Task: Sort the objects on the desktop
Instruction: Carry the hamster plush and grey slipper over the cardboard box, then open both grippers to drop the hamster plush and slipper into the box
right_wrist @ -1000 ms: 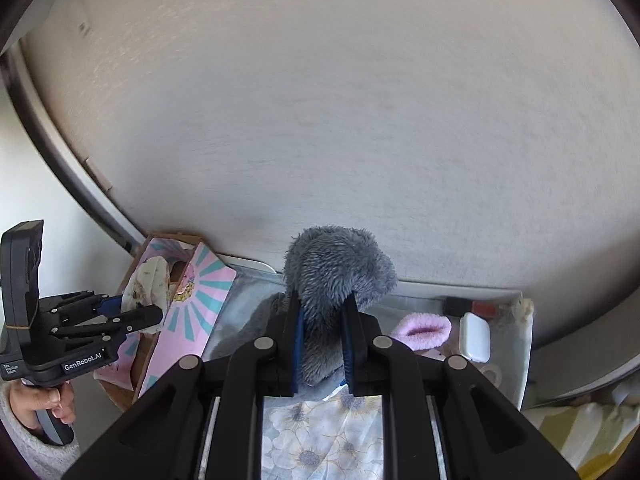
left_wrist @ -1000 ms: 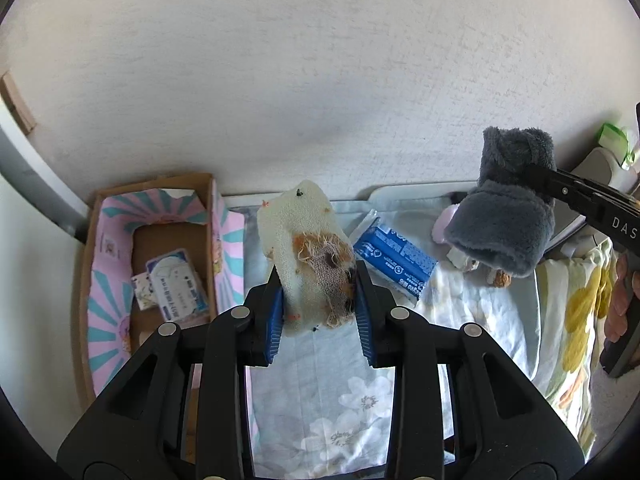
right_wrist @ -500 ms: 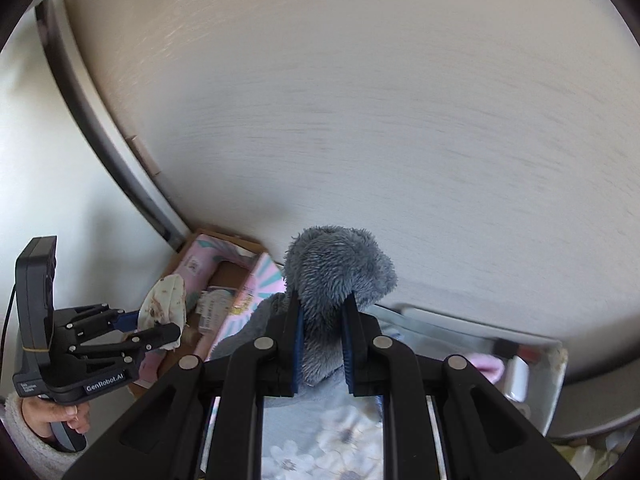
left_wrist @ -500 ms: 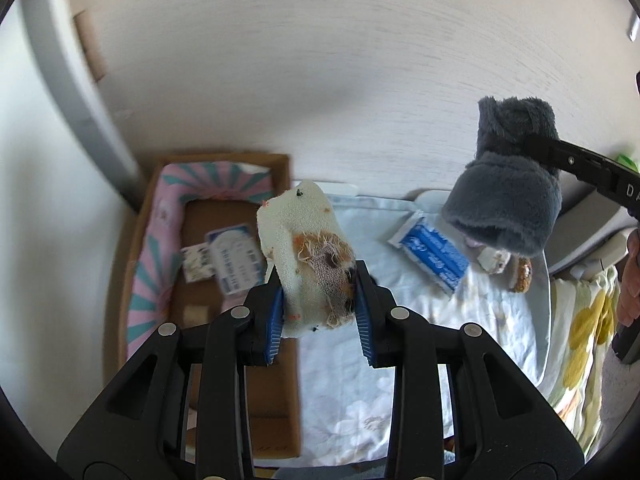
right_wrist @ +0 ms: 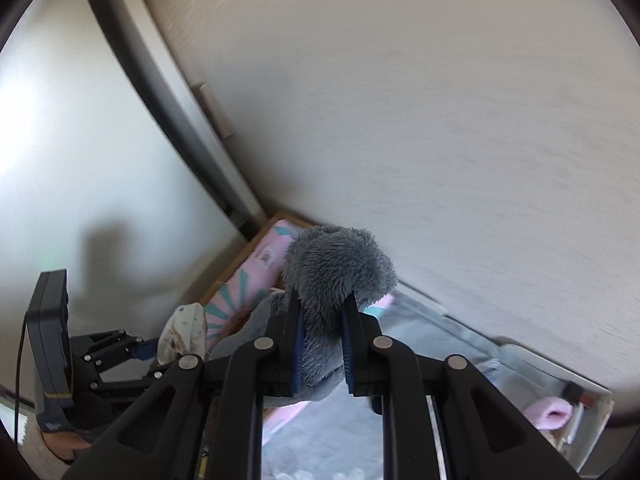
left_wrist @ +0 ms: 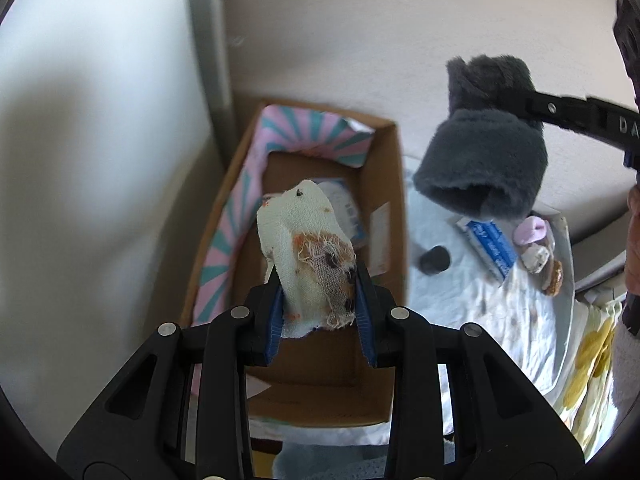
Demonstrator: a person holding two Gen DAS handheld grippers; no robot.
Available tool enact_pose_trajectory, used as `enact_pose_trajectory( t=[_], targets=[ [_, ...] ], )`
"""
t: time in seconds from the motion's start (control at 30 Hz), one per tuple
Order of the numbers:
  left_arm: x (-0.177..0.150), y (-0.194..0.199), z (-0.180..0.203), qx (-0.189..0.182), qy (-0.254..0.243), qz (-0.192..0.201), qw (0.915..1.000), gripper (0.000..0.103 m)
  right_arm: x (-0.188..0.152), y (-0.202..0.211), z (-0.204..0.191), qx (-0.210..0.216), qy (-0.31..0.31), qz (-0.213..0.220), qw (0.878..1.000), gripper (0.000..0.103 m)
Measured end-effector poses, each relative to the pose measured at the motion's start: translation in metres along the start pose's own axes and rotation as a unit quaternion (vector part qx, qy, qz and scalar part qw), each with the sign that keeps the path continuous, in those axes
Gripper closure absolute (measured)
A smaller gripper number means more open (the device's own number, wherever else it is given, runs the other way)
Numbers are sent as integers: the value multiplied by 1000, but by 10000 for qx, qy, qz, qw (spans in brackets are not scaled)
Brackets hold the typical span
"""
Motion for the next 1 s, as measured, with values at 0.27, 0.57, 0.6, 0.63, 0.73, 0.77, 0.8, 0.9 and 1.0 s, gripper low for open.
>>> enact_pose_trajectory(
  t=[0.27, 0.57, 0.6, 0.63, 0.73, 0.77, 0.8, 0.9, 1.0],
  targets=[
    [-26, -17, -27, -123, 475, -269, 9984, 75, 2, -63, -42, 239, 313, -511, 9979, 88],
    [-41, -32, -19, -141, 366, -479, 9981, 75, -10, -101, -65, 432, 346, -810, 9952, 88],
    [-42, -34, -19, -147, 376, -499, 9979, 75, -10, -102, -67, 449, 341, -812, 9951, 88],
    [-43, -35, -19, -150, 384, -509, 9979, 75, -10, -103, -68, 458, 344, -814, 9950, 88],
    [-44, -37, -20, -193, 423, -509, 9976, 75, -15, -104, -69, 398, 365, -863, 9948, 88],
    [-44, -38, -20, -242, 447, -493, 9975, 75, -15, -107, -69, 391, 355, -913, 9944, 87],
    [-44, -40, -19, -284, 457, -484, 9974, 75, -17, -112, -68, 408, 321, -993, 9937, 86],
    [-42, -47, -19, -307, 487, -486, 9972, 73, -18, -123, -65, 425, 170, -1061, 9933, 79],
    [-46, -50, -11, -512, 491, -555, 9959, 41, -19, -126, -54, 206, -44, -1139, 9933, 51]
  ],
)
Point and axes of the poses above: each gripper's, at about its wrist camera, not at the fingertips, and y roughly against the way its jaws point, z to its right, x to its top, the point moved 8 cm from there along -y, roughly the way its jaws point, and after that the axes turned 1 degree about -x, right-handed, at the moved point
